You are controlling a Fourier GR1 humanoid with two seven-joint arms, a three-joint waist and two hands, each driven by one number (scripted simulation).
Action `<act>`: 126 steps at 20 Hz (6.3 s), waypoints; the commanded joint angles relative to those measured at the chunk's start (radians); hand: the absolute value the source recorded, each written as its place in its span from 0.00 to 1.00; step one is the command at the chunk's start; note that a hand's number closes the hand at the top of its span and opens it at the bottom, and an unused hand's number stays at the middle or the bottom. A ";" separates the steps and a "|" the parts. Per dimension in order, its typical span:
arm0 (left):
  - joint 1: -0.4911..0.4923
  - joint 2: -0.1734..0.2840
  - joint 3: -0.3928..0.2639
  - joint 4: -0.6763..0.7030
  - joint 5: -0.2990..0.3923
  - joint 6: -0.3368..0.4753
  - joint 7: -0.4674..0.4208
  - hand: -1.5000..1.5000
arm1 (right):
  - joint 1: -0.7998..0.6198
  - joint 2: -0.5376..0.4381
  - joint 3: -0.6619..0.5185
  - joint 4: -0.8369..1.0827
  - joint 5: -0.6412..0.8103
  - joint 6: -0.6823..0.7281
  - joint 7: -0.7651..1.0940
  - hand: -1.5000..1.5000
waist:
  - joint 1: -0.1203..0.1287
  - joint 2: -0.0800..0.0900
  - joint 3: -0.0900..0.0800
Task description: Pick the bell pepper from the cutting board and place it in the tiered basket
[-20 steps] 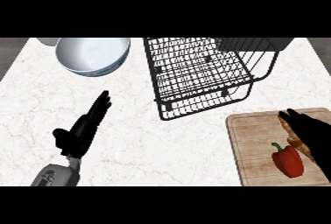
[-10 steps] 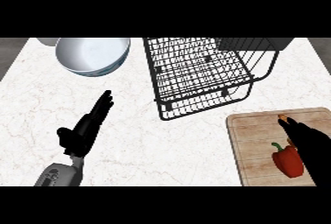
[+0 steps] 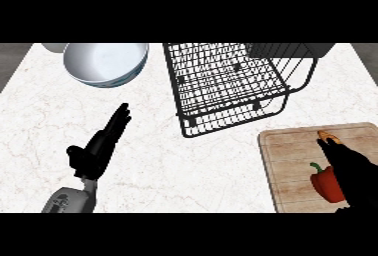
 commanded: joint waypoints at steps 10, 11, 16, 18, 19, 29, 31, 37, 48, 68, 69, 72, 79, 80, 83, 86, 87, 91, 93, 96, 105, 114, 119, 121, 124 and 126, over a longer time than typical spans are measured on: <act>0.008 -0.020 0.056 -0.038 -0.025 -0.056 0.038 0.50 | 0.061 0.135 -0.118 0.122 0.132 0.107 -0.127 0.00 | 0.001 0.000 0.000; 0.031 -0.053 0.021 -0.050 -0.069 -0.013 0.024 0.50 | 0.039 0.181 -0.104 0.211 0.179 0.050 -0.178 0.00 | 0.003 0.000 0.000; 0.047 -0.028 0.065 -0.049 -0.055 -0.076 0.002 0.50 | 0.074 0.238 -0.125 0.261 0.248 0.030 -0.250 0.00 | 0.003 0.000 0.000; 0.087 -0.063 0.034 -0.048 -0.084 -0.049 -0.017 0.50 | 0.063 0.254 -0.150 0.254 0.220 0.026 -0.285 1.00 | 0.003 0.000 0.000; 0.006 -0.044 0.069 -0.005 -0.066 -0.051 0.012 0.50 | 0.129 0.252 -0.142 0.274 0.231 -0.096 -0.388 1.00 | -0.003 0.001 0.001; 0.013 -0.057 0.086 -0.032 -0.086 -0.074 0.028 0.50 | 0.054 0.268 -0.228 0.248 0.281 -0.011 -0.487 1.00 | 0.001 0.000 0.000; -0.014 -0.037 0.124 -0.025 -0.058 -0.107 0.045 0.50 | 0.045 0.316 -0.219 0.261 0.333 -0.046 -0.492 1.00 | 0.001 0.000 0.000; 0.007 -0.064 0.085 -0.008 -0.080 -0.108 -0.008 0.50 | -0.164 0.115 -0.412 0.583 0.196 -0.032 -0.871 1.00 | 0.051 0.015 0.004; -0.026 -0.092 0.063 0.003 -0.103 -0.087 0.024 0.50 | -0.489 0.086 -0.637 0.956 -0.128 0.106 -1.314 1.00 | 0.050 0.011 0.003; 0.015 -0.084 0.093 -0.035 -0.113 -0.086 0.036 0.50 | -1.189 0.294 -0.604 1.060 -0.216 0.262 -0.784 1.00 | 0.020 -0.001 -0.001; 0.029 -0.098 0.088 0.012 -0.123 -0.090 -0.025 0.50 | -1.210 0.286 -0.611 1.086 -0.214 0.268 -0.775 1.00 | 0.017 0.001 -0.001; -0.015 -0.116 0.091 0.033 -0.118 -0.084 0.002 0.50 | -1.233 0.391 -0.585 1.114 -0.191 0.189 -0.741 1.00 | 0.015 0.002 -0.001; -0.013 -0.075 0.120 0.057 -0.104 -0.136 -0.035 0.50 | -1.323 0.516 -0.503 1.239 -0.109 0.143 -0.770 1.00 | 0.025 0.007 -0.001; -0.011 -0.103 0.099 0.050 -0.139 -0.091 -0.031 0.50 | -1.311 0.539 -0.502 1.250 -0.097 0.105 -0.791 1.00 | 0.023 0.007 -0.001; -0.057 -0.077 0.135 0.048 -0.110 -0.114 0.001 0.50 | -1.363 0.569 -0.510 1.350 -0.084 0.081 -0.828 1.00 | 0.030 0.010 -0.001; 0.000 -0.058 0.130 -0.051 -0.090 -0.141 0.046 0.50 | -1.334 0.630 -0.487 1.337 -0.061 0.036 -0.808 1.00 | 0.026 0.003 0.000; 0.010 -0.080 0.121 -0.032 -0.100 -0.127 0.025 0.50 | -1.377 0.613 -0.496 1.409 -0.049 0.038 -0.841 1.00 | 0.033 0.008 -0.001; -0.022 -0.107 0.115 0.041 -0.124 -0.109 -0.010 0.50 | -1.367 0.680 -0.520 1.454 -0.074 0.007 -0.878 1.00 | 0.028 0.010 -0.001; -0.056 -0.084 0.151 0.039 -0.105 -0.113 0.036 0.50 | -1.347 0.716 -0.527 1.435 -0.094 0.016 -0.835 1.00 | 0.018 0.005 -0.001; -0.018 -0.078 0.129 -0.026 -0.113 -0.123 0.048 0.50 | -1.386 0.731 -0.569 1.445 -0.141 0.047 -0.769 1.00 | 0.019 0.003 0.000; 0.031 -0.096 0.116 -0.045 -0.125 -0.109 0.038 0.50 | -1.379 0.719 -0.749 1.531 -0.330 0.095 -0.521 0.00 | 0.016 0.000 0.000; 0.006 -0.119 0.123 0.013 -0.139 -0.095 -0.020 0.50 | -1.392 0.567 -0.767 1.420 -0.256 -0.171 -0.550 0.00 | 0.001 0.004 -0.001; -0.009 -0.099 0.126 -0.008 -0.137 -0.106 0.026 0.50 | -1.321 0.444 -0.825 1.421 -0.236 -0.303 -0.661 0.00 | 0.010 0.010 0.000; 0.007 -0.110 0.119 0.010 -0.146 -0.100 0.000 0.50 | -1.320 0.376 -0.885 1.431 -0.278 -0.295 -0.701 0.00 | 0.013 0.012 0.001; 0.011 -0.103 0.121 -0.058 -0.119 -0.118 0.055 0.50 | -1.301 0.291 -0.960 1.484 -0.345 -0.225 -0.758 0.00 | 0.028 0.012 0.001; 0.007 -0.096 0.130 -0.060 -0.112 -0.126 0.047 0.50 | -1.227 0.207 -0.996 1.511 -0.374 -0.137 -0.826 0.00 | 0.026 0.015 0.002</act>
